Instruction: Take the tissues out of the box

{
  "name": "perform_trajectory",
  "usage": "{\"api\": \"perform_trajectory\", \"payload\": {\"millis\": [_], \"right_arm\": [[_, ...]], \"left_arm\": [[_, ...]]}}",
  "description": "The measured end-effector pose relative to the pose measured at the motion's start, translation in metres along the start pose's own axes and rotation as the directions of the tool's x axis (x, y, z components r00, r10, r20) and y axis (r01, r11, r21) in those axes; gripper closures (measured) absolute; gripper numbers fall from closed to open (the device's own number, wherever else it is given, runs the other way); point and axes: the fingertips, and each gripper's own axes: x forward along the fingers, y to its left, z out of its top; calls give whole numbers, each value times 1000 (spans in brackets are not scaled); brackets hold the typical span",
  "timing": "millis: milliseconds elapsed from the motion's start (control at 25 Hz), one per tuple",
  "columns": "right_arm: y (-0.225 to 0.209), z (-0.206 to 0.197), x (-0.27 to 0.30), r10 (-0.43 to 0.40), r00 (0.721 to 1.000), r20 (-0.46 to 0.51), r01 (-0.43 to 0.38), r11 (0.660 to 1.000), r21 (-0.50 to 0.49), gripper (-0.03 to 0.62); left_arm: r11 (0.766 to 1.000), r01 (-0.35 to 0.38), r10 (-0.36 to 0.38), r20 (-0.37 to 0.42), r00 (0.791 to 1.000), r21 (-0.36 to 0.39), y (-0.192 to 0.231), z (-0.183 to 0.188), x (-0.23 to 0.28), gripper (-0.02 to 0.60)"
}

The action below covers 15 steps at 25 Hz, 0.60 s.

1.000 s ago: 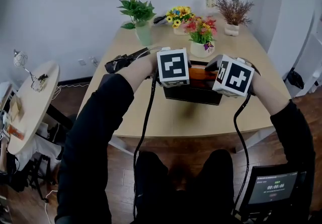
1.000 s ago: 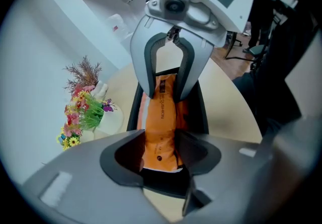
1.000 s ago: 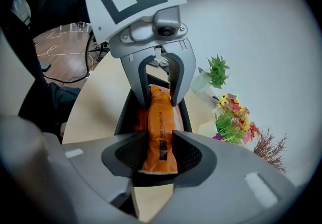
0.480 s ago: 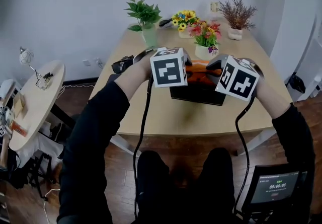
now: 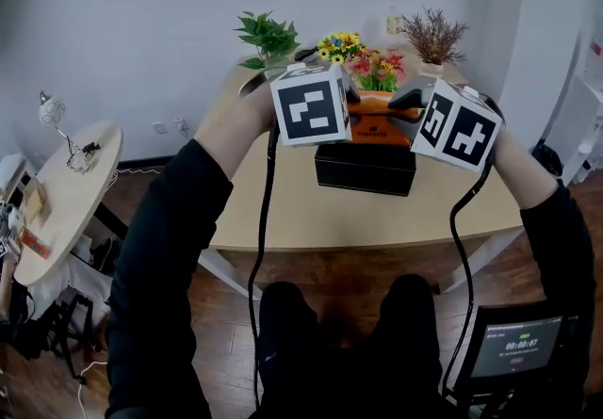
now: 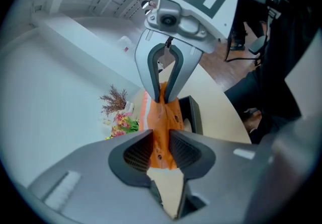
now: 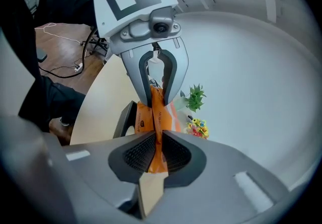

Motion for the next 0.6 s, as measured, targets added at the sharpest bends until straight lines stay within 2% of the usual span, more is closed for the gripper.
{"api": "perform_trajectory", "payload": {"millis": [280,600], "right_arm": [[-3,-42,-10,-32,997,-68,33,999,19,554],[-3,-126,-85,-59,980,-190,78,992,94,556]], "left_arm": [[998,6,-9,45,999,64,1,32,30,502],[986,49,-72,139,988,160,-8,140,58,505]]}}
